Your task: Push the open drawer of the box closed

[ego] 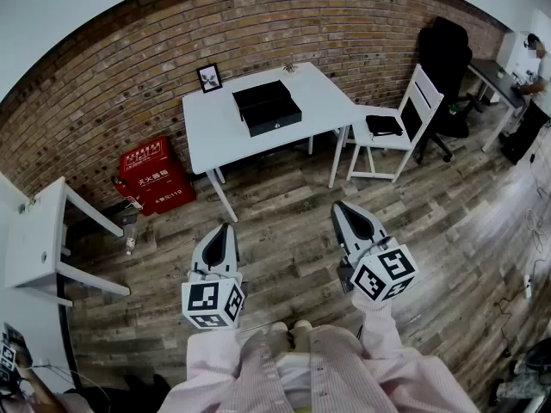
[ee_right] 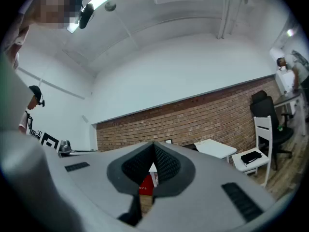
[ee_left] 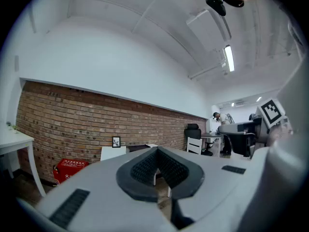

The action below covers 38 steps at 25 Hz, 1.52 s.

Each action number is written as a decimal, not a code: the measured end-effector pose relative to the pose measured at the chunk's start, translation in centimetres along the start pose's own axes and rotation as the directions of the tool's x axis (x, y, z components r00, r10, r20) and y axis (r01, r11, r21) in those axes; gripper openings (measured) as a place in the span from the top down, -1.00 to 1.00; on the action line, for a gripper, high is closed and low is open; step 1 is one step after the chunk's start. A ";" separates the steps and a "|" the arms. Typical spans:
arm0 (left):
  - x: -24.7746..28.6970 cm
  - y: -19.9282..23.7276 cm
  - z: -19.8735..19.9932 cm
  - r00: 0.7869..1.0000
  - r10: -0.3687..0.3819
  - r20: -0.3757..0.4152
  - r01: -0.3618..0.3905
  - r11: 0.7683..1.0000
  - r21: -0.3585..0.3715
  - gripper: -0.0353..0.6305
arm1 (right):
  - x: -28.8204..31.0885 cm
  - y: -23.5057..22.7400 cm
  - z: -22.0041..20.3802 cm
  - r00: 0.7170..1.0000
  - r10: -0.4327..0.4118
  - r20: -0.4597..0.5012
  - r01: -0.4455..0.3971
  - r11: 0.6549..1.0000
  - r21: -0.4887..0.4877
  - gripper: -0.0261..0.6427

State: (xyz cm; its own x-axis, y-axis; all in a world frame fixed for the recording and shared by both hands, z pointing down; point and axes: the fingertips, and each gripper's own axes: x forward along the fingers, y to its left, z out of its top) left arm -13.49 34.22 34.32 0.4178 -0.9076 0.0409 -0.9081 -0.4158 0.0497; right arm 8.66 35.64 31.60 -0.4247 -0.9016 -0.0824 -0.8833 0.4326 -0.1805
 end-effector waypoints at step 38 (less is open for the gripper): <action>10.2 4.3 -4.1 0.993 0.074 -0.087 -0.082 0.992 -0.092 0.91 | 10.4 -7.9 -5.2 0.992 0.006 -0.123 0.001 0.999 0.054 0.55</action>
State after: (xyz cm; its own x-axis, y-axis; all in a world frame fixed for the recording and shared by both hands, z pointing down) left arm -13.02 23.44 39.06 0.3507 -0.9272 0.1314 -0.9327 -0.3332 0.1382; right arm 10.19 22.90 37.27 -0.4511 -0.8916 0.0378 -0.8716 0.4311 -0.2334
